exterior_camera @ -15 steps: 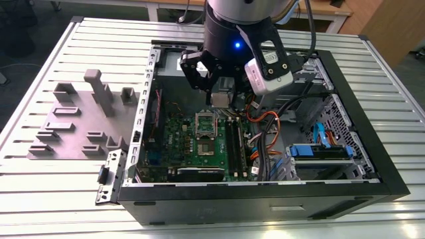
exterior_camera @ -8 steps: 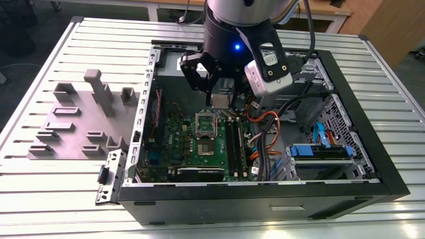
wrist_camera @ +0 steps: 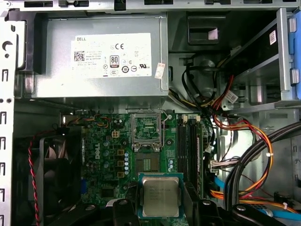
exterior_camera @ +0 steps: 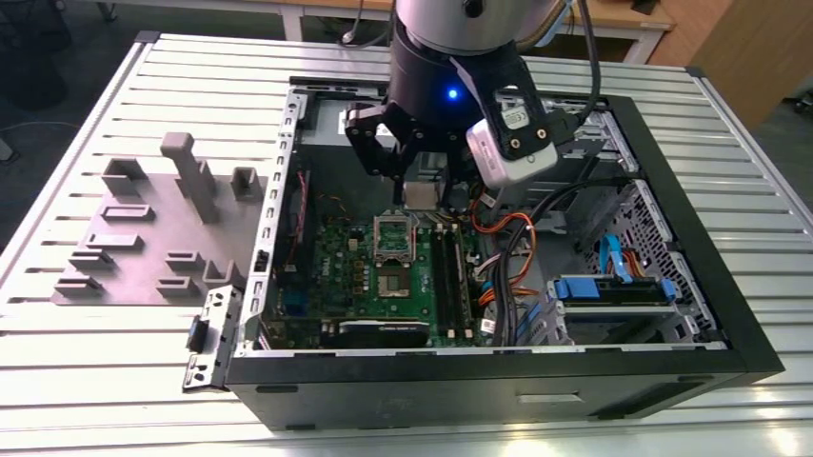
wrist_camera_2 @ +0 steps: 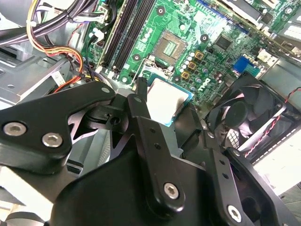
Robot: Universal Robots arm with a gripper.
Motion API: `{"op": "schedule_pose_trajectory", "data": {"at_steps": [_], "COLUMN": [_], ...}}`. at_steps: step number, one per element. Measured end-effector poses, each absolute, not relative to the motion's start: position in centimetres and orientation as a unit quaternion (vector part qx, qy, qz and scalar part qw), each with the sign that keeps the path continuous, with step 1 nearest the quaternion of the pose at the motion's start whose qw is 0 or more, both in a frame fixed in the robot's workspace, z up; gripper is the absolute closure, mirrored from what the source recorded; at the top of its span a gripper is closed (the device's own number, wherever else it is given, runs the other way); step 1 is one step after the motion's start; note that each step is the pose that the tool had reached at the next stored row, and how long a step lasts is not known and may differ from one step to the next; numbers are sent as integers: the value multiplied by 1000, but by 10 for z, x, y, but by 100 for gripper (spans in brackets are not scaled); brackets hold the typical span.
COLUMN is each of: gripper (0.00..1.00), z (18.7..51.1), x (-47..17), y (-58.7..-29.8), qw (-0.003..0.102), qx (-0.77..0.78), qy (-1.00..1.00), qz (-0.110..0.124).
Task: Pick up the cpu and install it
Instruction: 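Place the cpu into insertion slot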
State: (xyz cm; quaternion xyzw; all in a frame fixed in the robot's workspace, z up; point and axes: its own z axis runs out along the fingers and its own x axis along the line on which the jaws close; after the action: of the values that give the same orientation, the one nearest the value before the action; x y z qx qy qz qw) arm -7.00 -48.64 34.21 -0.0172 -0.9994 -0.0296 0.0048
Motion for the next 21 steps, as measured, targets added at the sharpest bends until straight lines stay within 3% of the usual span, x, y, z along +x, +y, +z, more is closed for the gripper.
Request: {"op": "schedule_pose_trajectory", "data": {"at_steps": [21], "gripper": [53], "z": [335], "x": [-70], "y": [-486], "qw": [5], "qx": [-17], "qy": [-999], "qz": [-30]}}
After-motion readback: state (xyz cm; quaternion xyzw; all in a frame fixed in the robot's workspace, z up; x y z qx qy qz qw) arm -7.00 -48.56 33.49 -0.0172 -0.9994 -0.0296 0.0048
